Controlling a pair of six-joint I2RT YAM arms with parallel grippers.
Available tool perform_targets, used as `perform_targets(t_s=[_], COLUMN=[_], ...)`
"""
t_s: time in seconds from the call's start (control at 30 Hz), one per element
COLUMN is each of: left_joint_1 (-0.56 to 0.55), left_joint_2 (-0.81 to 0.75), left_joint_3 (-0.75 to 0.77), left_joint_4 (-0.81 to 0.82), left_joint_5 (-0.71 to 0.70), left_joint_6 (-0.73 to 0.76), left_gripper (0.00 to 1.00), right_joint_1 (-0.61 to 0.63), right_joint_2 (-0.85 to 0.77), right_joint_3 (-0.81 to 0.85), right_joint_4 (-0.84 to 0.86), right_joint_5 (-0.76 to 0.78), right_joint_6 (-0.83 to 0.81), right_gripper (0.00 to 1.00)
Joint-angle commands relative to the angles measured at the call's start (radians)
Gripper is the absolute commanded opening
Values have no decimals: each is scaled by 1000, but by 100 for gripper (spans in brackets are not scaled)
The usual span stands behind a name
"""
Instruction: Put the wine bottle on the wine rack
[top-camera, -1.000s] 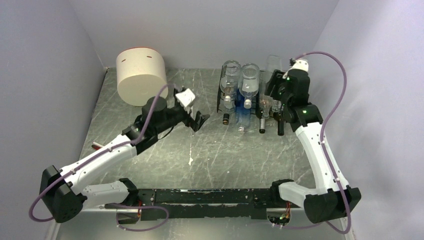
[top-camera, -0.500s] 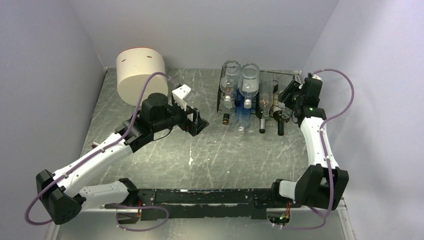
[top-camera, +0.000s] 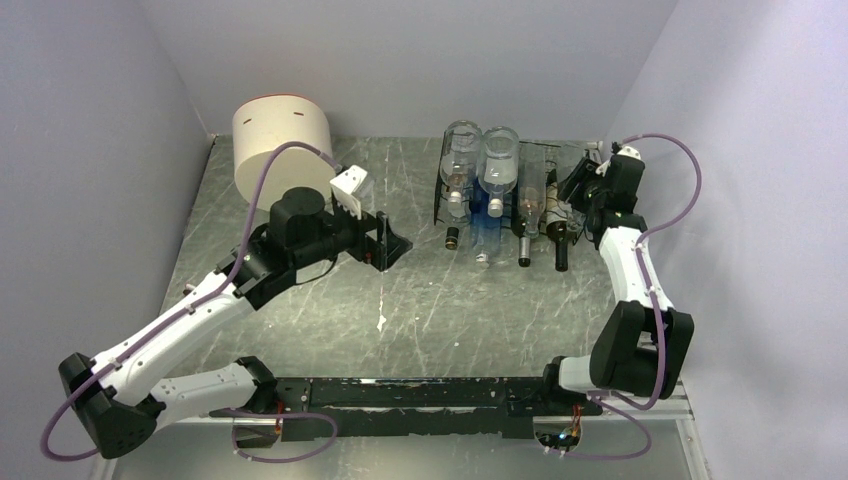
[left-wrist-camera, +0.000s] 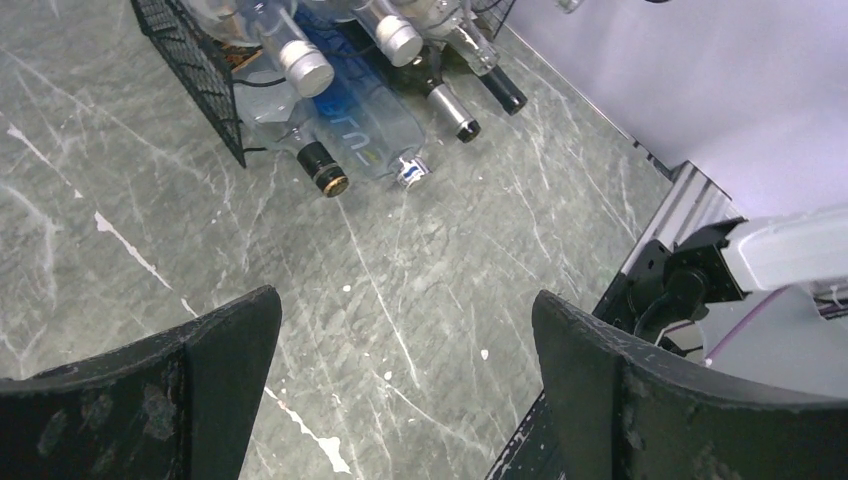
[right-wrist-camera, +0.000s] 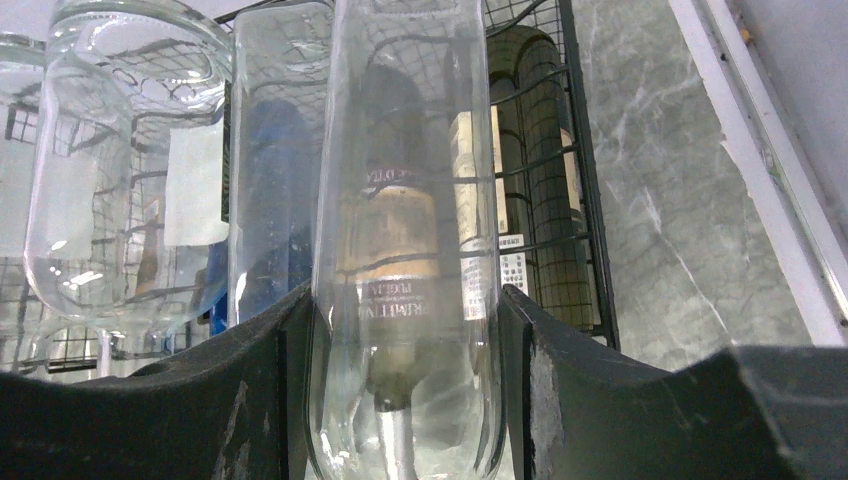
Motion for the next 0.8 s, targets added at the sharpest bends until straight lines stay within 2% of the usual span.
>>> perform_targets(t_s=[0.0, 0.4, 0.77], left_joint_1=[3, 2, 3], left_joint_2=[-40, -51, -27], left_joint_3=[-33, -53, -47], left_joint_4=[56, 96, 93], left_joint_5=[88, 126, 151], left_joint_6=[47, 67, 78], left_gripper=[99, 99, 99], right_joint_1=[-13, -16, -16], right_joint_2=[-4, 94, 141], right_joint_3=[-2, 31, -2], right_joint_4=[184, 177, 264], right_joint_5=[-47, -31, -50], right_joint_6=[-48, -92, -120], right_gripper=[0, 2, 6])
